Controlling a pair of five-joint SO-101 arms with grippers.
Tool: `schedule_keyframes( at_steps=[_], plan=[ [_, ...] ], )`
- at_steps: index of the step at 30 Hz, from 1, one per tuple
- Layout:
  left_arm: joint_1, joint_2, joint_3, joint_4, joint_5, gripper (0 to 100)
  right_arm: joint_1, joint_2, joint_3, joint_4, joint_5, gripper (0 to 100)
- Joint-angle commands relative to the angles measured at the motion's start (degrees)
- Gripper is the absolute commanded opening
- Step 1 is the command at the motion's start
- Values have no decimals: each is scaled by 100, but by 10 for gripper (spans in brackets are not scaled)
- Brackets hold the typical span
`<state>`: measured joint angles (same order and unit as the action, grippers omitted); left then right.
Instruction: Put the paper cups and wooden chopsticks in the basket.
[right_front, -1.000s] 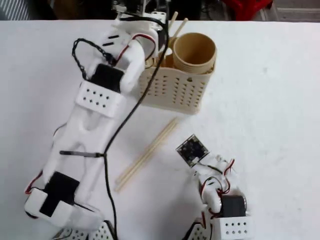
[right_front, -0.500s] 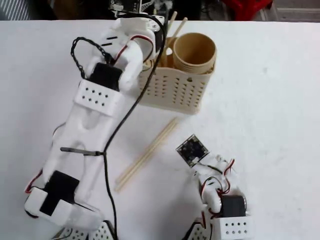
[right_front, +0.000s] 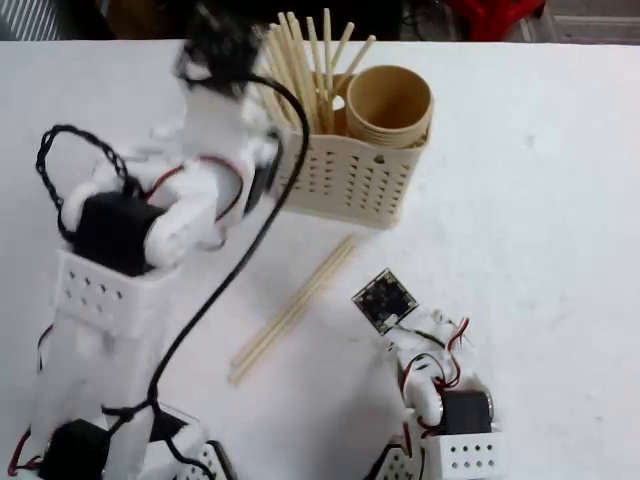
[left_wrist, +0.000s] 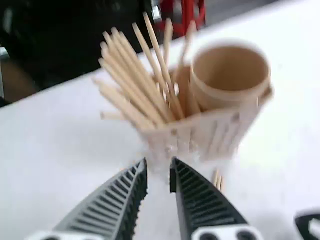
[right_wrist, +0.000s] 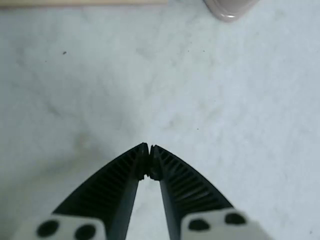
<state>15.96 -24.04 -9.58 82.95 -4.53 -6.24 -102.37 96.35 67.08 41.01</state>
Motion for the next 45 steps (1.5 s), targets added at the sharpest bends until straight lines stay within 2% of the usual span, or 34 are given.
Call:
schedule_keyframes(
  at_steps=[1,3,5,8,11,14,18,28,42,45],
  plan=[
    [127,-251,501,782,-571,98,-22,-22,53,40,26,19],
    [374,-233,1301,774,-985,98,-22,-22,53,40,26,19],
    [637,-224,2321,422,-1371,98,-22,-22,53,40,26,19],
    [936,-215,3851,-712,-1662,101,-22,-22,53,40,26,19],
    [954,-215,4976,-2004,-1688,102,-22,-22,53,40,26,19],
    [945,-40,5547,-2875,-1670,122,-22,-22,53,40,26,19],
    [945,866,5547,-3464,-1653,192,-22,-22,53,40,26,19],
    [541,3143,3877,-3226,-1653,169,-13,-22,53,40,26,19],
    [541,3284,3824,-2980,-1345,166,-13,-22,53,40,26,19],
    [541,3284,3824,-2954,-1345,109,-22,-22,53,40,26,19]
  ],
)
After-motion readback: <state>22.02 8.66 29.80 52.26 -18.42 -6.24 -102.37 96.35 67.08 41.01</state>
